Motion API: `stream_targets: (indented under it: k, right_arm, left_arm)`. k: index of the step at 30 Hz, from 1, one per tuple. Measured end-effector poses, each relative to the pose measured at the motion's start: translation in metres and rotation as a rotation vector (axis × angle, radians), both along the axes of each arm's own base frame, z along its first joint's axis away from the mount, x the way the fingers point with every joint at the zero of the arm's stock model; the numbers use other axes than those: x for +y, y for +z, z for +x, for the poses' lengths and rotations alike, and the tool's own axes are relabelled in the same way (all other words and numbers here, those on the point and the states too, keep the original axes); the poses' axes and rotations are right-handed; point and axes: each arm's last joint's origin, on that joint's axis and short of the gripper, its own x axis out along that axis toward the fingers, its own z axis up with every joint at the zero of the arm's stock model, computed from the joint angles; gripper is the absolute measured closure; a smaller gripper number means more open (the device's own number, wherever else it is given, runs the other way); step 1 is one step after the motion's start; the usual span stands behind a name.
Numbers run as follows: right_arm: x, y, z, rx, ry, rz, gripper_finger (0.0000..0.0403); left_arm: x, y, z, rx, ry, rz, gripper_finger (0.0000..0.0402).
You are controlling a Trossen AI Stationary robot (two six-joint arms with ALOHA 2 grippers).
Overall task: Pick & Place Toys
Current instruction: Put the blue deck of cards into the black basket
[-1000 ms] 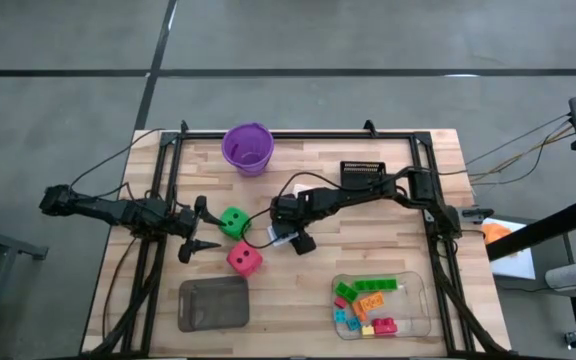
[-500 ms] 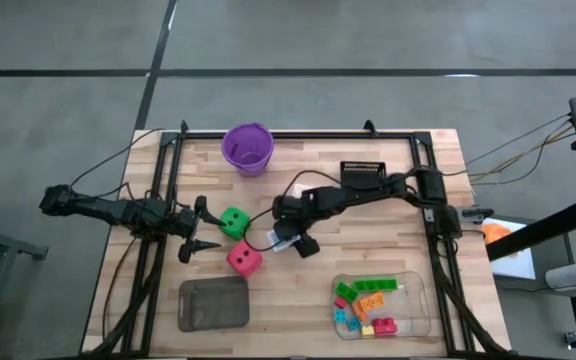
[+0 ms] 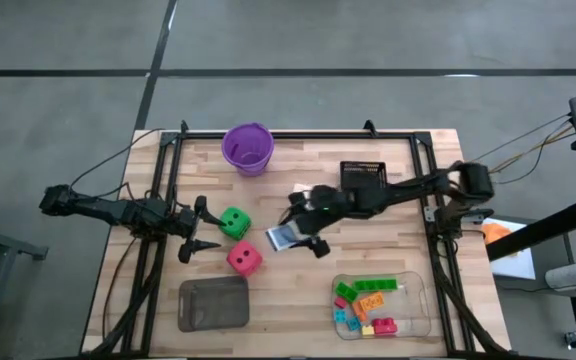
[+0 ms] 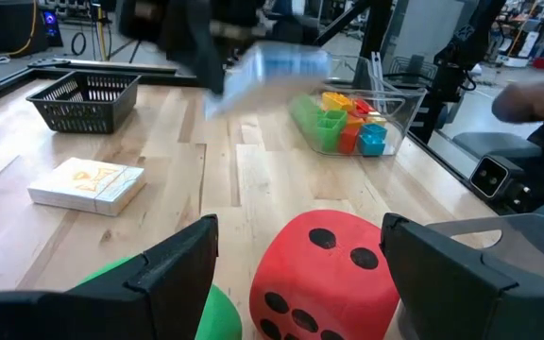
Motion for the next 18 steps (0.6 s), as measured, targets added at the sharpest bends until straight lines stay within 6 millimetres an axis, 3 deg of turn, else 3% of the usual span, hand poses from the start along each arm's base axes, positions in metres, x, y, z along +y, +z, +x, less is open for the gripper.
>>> stream_targets:
  k: [10,18]
  right_arm:
    - [-0.003,0.006,-0.073,-0.361,-0.032,0.061,0.0110]
    - [-0.020,0.009,-0.115,-0.425,-0.109,0.071,0.0110]
  left_arm:
    - [0.000,0.000,0.000,0.001,-0.001,0.000,0.0101]
    - [0.000,-0.002,0.001,0.018,0.000,0.003,0.0101]
